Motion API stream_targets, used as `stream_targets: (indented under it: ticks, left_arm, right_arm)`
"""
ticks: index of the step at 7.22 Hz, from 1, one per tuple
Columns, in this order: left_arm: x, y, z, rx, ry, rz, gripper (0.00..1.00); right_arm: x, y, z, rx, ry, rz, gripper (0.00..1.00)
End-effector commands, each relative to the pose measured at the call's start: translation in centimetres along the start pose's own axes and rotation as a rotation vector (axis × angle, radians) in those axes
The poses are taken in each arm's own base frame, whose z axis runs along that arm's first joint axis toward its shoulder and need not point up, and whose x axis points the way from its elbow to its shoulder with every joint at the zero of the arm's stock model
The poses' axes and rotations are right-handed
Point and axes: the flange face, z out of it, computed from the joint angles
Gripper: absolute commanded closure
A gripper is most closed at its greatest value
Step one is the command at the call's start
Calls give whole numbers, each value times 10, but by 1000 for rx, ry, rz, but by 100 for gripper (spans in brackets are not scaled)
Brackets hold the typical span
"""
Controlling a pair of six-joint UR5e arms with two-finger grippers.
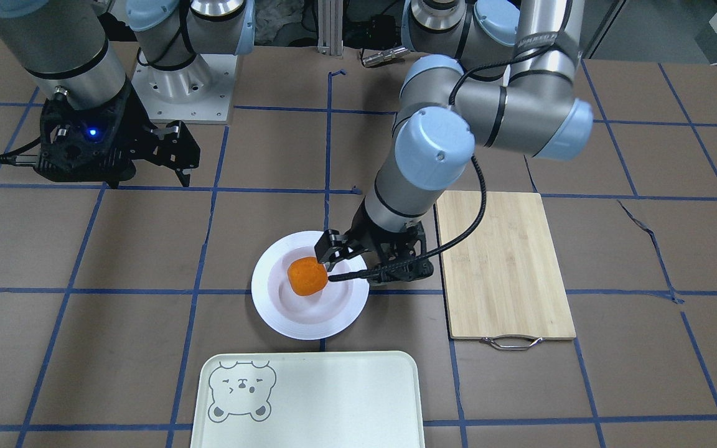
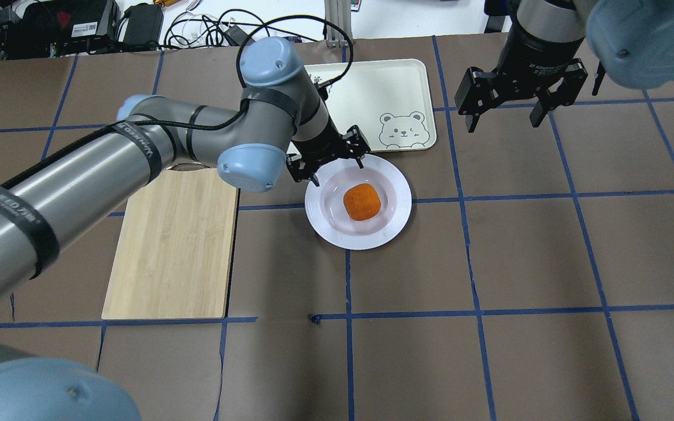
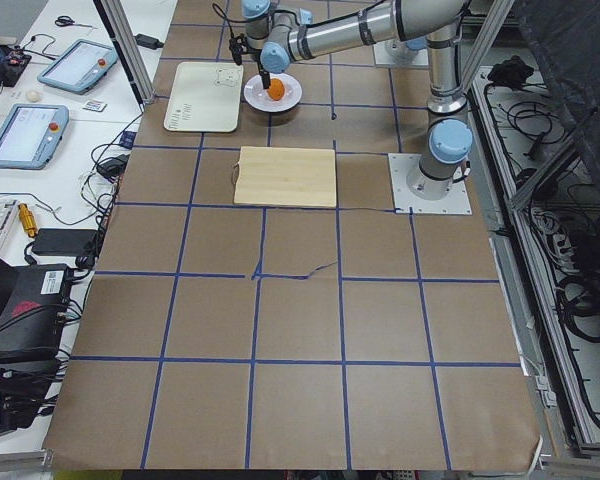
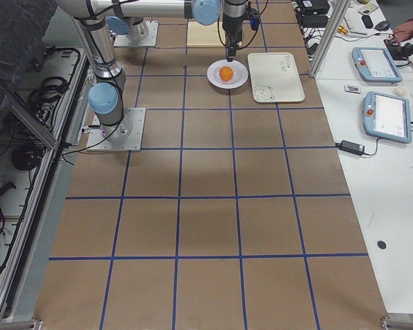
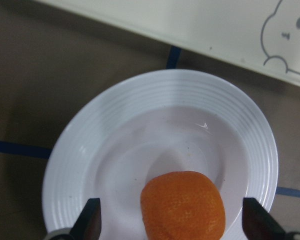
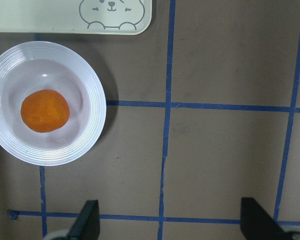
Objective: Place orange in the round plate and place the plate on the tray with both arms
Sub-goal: 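Open the left gripper and lift it away from the bowl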
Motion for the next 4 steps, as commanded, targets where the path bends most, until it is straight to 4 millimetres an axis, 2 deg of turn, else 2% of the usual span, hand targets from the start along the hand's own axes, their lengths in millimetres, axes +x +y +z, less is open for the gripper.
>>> stream_targets:
  ticks: [1, 2, 3, 4]
  left_arm:
    - [-30, 27, -84, -35, -108, 79, 0]
    - [-41, 44, -117, -9, -140, 143, 0]
    - [-51, 64, -146, 13, -184, 193, 0]
    - [-53, 76, -161, 37, -180, 209, 0]
  right_arm:
    - [-2, -6, -13, 23, 3, 81, 0]
    - [-2, -13, 13, -35, 0, 84, 0]
    - [-6, -26, 34, -70, -76, 93, 0]
    - [-17, -29, 47, -97, -195, 101, 0]
